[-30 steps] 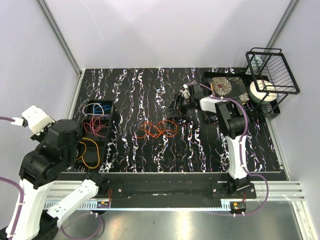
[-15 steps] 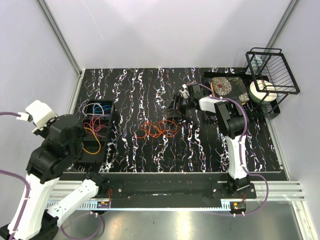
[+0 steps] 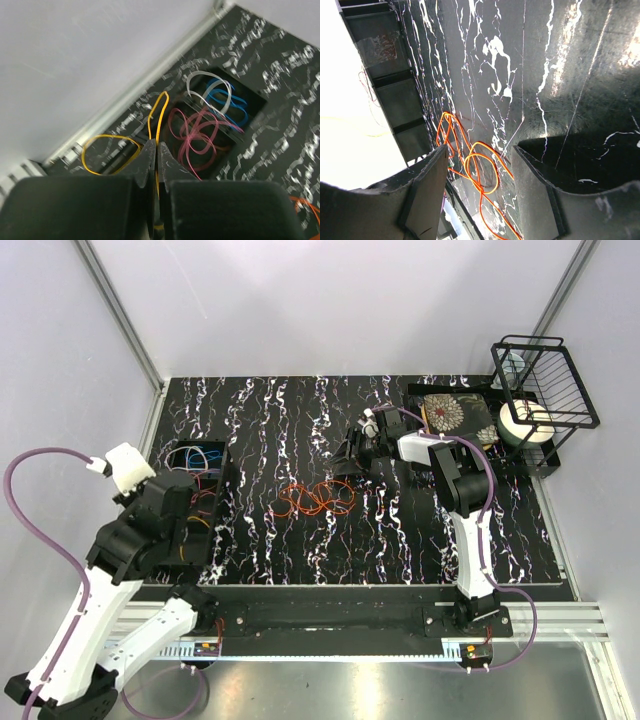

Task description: Untangle the cables

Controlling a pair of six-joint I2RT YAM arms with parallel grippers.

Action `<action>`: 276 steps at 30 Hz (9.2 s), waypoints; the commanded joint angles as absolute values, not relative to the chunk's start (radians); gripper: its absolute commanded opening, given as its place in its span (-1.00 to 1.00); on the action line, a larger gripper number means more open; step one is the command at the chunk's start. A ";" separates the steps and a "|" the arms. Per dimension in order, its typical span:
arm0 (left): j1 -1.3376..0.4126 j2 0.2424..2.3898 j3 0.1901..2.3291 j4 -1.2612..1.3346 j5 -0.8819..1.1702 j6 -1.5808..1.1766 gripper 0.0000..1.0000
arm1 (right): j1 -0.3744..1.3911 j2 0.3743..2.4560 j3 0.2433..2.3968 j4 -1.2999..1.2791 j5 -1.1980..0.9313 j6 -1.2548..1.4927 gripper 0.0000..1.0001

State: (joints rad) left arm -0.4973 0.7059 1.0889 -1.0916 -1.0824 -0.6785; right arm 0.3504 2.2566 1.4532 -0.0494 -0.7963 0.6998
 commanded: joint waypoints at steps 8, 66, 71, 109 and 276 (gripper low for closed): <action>-0.494 0.525 0.893 -1.148 -0.815 -1.005 -1.00 | 0.370 2.315 1.445 -0.137 -0.704 0.643 0.22; 0.163 0.603 0.558 -0.678 -0.371 -0.890 0.05 | 0.371 2.315 1.442 -0.132 -0.712 0.649 0.21; 0.163 0.555 0.632 -0.716 -0.354 -0.868 0.76 | 0.371 2.312 1.440 -0.130 -0.712 0.647 0.22; -0.708 1.397 1.077 -0.451 -0.373 -0.606 0.46 | 0.370 2.293 1.440 -0.153 -0.681 0.635 0.23; -0.006 1.291 0.693 -0.340 -0.551 -0.666 -1.00 | 0.367 2.321 1.463 -0.183 -0.680 0.632 0.29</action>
State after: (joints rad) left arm -0.0380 1.2419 0.6544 -0.3355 -0.5713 -0.6308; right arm 0.3573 2.2585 1.4776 -0.0910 -0.7837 0.6899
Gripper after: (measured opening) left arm 0.008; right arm 0.635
